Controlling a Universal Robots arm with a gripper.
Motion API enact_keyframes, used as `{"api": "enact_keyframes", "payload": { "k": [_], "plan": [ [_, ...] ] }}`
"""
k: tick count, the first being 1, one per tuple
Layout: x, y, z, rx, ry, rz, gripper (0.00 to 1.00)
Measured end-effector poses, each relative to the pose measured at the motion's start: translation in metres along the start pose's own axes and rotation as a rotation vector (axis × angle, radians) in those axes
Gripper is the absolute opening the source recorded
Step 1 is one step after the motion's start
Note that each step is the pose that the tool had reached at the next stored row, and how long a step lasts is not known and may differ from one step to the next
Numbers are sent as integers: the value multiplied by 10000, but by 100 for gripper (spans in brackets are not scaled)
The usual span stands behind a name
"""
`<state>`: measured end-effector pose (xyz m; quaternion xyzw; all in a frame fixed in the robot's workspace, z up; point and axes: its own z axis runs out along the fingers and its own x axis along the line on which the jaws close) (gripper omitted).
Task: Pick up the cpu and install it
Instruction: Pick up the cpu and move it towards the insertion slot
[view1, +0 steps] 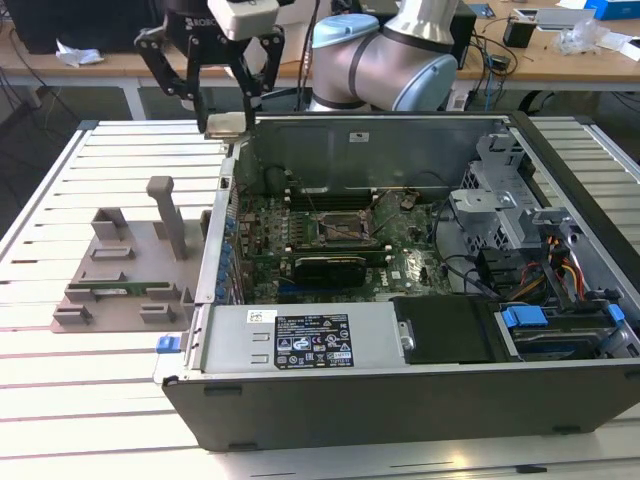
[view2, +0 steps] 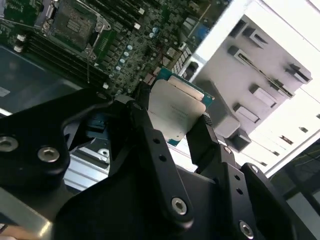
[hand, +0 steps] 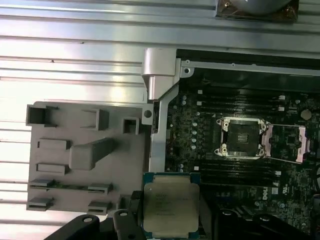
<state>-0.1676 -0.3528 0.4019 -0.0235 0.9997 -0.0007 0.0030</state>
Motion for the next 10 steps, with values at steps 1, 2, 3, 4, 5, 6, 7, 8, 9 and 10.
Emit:
{"api": "enact_keyframes", "payload": {
  "k": [1, 2, 3, 4, 5, 6, 7, 8, 9, 10],
  "plan": [
    [-64, 1, 31, 0, 13, 3, 54],
    [-117, 0, 53, 0, 23, 1, 54],
    [-151, 0, 68, -1, 28, -1, 54],
    [-189, 0, 85, -2, 33, 0, 54],
    [-253, 0, 111, -2, 42, 1, 54],
    [-306, -1, 132, -2, 50, -1, 54],
    [-354, -2, 151, -3, 55, 1, 54],
    [-414, -3, 173, -3, 64, 1, 54],
    [-471, -5, 194, -2, 71, 0, 54],
    [-497, -5, 204, -3, 74, 1, 54]
  ]
}}
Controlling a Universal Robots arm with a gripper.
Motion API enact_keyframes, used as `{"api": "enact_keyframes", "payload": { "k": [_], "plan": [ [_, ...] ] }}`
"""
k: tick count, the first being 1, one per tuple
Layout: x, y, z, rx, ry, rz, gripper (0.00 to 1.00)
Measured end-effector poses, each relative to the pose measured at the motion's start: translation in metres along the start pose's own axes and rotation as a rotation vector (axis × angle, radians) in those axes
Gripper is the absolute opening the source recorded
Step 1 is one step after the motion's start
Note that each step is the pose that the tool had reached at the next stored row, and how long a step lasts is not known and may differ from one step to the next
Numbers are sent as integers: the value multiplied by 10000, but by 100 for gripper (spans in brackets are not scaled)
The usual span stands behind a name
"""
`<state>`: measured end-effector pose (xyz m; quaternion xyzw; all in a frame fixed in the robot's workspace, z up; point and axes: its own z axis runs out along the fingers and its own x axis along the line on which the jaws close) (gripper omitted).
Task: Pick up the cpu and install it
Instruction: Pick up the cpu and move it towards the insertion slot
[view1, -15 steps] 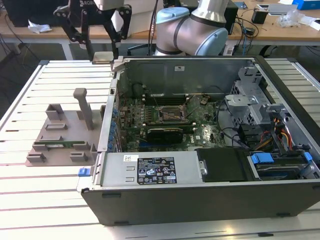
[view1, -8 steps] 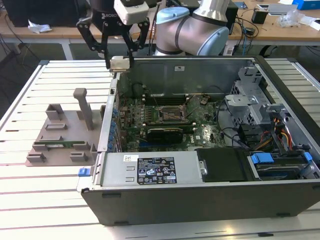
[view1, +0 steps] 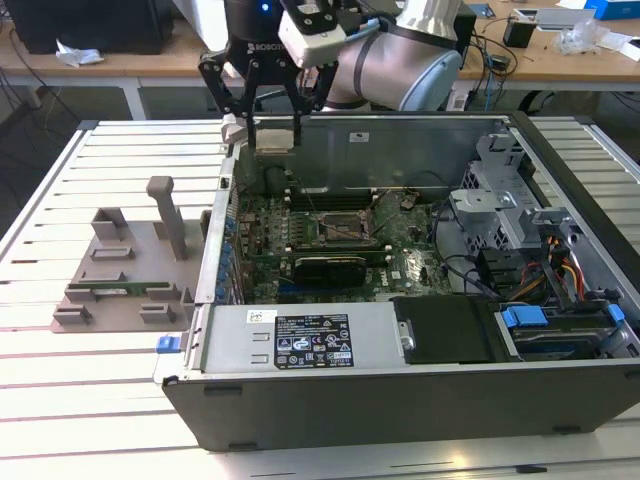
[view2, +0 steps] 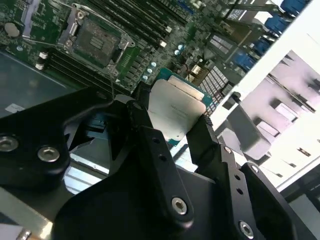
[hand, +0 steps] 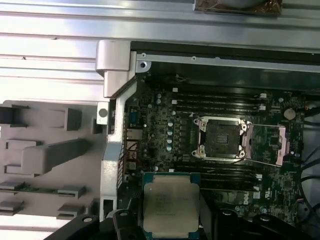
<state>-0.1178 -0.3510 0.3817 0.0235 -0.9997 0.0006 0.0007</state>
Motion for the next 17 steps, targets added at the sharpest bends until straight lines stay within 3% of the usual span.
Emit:
{"api": "enact_keyframes", "payload": {
  "k": [2, 9, 13, 17],
  "plan": [
    [-105, -3, 41, -2, 9, -1, 54],
    [-317, -11, 123, -2, 26, 0, 54],
    [-533, -12, 245, -4, 63, 0, 54],
    [-658, -9, 362, -5, 85, 0, 54]
  ]
}}
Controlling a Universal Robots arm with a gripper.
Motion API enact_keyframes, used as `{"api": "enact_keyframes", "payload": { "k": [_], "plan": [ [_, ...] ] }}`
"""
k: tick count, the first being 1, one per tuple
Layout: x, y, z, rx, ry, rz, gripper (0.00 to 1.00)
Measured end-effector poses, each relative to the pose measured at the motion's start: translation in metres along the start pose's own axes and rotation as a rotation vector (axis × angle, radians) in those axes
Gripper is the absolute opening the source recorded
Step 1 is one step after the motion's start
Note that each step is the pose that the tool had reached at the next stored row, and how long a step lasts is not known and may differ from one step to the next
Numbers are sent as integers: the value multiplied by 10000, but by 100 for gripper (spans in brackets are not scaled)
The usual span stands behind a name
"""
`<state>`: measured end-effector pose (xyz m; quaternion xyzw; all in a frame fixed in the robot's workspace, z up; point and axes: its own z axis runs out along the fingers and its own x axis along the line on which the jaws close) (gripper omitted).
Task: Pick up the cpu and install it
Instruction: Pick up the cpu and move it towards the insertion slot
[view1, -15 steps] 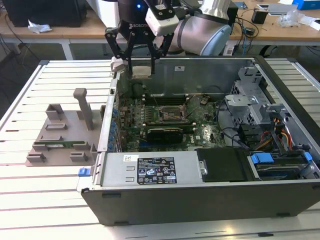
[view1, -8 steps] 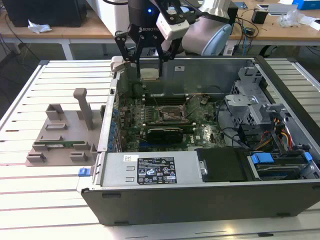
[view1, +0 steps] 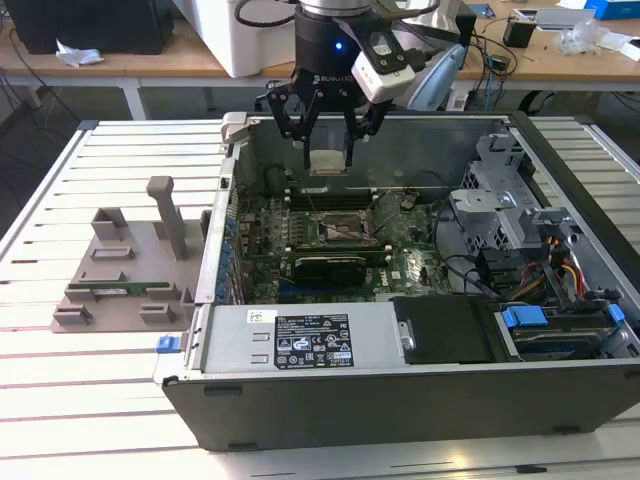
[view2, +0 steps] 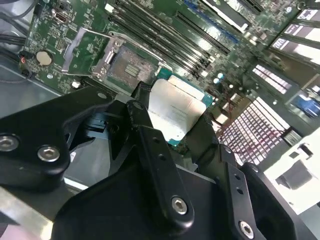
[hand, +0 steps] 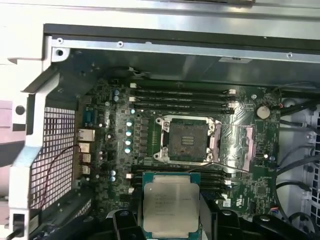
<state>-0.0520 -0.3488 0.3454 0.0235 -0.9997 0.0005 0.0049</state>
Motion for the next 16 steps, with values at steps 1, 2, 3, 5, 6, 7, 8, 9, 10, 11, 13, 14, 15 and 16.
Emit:
{"api": "enact_keyframes", "payload": {
  "k": [1, 2, 3, 5, 6, 7, 8, 9, 10, 11, 13, 14, 15, 16],
  "plan": [
    [-16, 2, 32, 1, 5, 0, 54],
    [-24, 3, 49, 0, 7, -1, 54],
    [-35, 5, 75, -1, 8, -1, 54],
    [-49, 8, 111, -1, 11, -1, 54],
    [-59, 10, 138, 0, 14, -1, 54],
    [-71, 14, 176, 1, 19, -1, 54],
    [-83, 19, 215, -1, 22, -1, 54],
    [-89, 22, 236, -1, 24, -1, 54],
    [-95, 25, 254, -1, 24, -1, 54],
    [-103, 30, 270, 1, 26, 0, 54],
    [-122, 41, 292, 0, 25, -1, 54],
    [-129, 47, 303, -1, 25, -1, 54],
    [-139, 54, 316, -2, 24, -1, 54],
    [-156, 61, 336, -2, 24, 0, 54]
  ]
}}
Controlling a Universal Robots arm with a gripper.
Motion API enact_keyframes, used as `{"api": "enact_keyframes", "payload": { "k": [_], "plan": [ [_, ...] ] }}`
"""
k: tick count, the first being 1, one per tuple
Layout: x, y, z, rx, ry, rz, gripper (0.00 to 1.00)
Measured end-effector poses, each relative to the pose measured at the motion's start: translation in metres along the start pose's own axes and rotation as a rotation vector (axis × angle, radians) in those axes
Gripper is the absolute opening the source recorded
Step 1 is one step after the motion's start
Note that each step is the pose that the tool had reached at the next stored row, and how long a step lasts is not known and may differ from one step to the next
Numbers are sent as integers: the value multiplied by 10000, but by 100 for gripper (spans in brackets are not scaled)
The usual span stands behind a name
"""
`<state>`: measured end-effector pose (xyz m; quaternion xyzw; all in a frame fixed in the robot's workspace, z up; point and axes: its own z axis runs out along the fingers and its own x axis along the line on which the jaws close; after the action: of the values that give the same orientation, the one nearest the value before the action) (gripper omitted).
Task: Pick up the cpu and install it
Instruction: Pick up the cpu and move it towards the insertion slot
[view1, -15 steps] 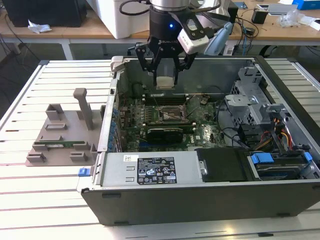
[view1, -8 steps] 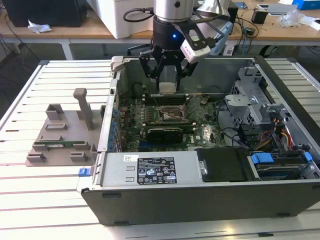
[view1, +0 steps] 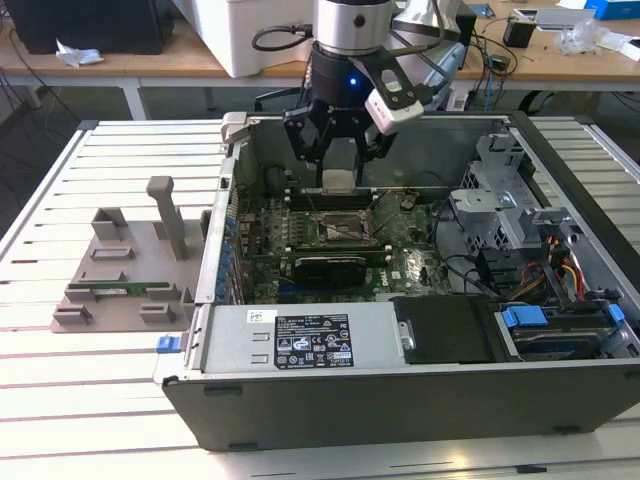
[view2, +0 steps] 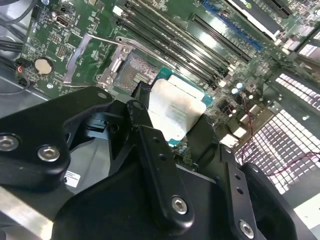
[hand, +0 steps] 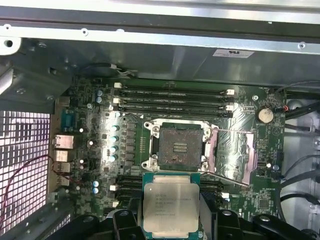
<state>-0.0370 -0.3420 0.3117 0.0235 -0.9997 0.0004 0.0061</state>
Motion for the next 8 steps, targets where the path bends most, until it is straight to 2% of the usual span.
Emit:
{"api": "enact_keyframes", "payload": {
  "k": [2, 5, 8],
  "plan": [
    [-30, 14, 38, 3, 2, 0, 54],
    [-84, 117, 102, 35, 7, -1, 54],
    [-121, 140, 179, 42, 11, 0, 54]
  ]
}}
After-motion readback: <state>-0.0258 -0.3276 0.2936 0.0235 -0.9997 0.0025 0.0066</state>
